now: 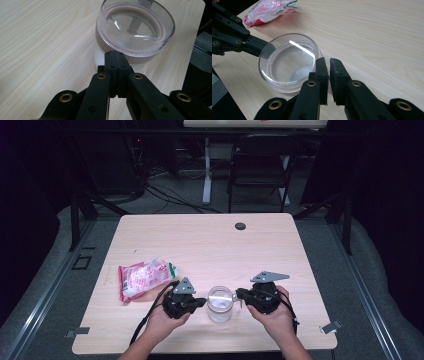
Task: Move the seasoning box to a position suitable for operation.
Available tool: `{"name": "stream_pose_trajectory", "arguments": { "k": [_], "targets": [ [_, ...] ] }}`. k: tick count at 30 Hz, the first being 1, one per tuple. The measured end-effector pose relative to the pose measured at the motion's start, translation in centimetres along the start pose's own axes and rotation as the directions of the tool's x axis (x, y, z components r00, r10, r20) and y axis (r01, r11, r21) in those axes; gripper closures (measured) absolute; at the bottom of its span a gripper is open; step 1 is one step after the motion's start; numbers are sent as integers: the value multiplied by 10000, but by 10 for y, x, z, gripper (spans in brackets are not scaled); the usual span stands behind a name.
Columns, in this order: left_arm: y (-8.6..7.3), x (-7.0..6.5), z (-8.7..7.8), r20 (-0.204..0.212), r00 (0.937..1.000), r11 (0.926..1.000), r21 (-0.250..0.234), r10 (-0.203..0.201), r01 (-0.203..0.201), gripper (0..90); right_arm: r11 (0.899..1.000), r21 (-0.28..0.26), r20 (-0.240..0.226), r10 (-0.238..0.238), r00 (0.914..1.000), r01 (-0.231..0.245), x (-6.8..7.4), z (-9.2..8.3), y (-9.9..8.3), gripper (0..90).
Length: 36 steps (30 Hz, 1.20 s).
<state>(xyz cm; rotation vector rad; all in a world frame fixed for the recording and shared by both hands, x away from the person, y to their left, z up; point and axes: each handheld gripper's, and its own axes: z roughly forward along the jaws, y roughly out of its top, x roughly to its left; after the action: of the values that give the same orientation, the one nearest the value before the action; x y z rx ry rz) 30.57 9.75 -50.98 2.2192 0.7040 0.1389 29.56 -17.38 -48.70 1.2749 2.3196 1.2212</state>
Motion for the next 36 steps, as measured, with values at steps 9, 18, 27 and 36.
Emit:
{"name": "stream_pose_trajectory", "arguments": {
  "k": [9,18,27,36],
  "targets": [
    [2,-1,-4,-12,10000,9997,-242,-19,19,900,9999,-63,-39,91,10000,-91,-1,0,-1,853],
    [6,-2,-10,39,10000,9990,-449,-4,5,900,9997,-174,-11,154,9999,-154,-2,1,-3,856],
    [7,-4,-8,106,9999,9993,-354,123,-120,900,9997,-199,-37,173,9998,-174,-2,0,-3,861],
    [8,-6,-10,64,9999,9985,-525,126,-122,900,9997,-226,54,103,9999,-102,-2,0,-4,845]
  ]
}}
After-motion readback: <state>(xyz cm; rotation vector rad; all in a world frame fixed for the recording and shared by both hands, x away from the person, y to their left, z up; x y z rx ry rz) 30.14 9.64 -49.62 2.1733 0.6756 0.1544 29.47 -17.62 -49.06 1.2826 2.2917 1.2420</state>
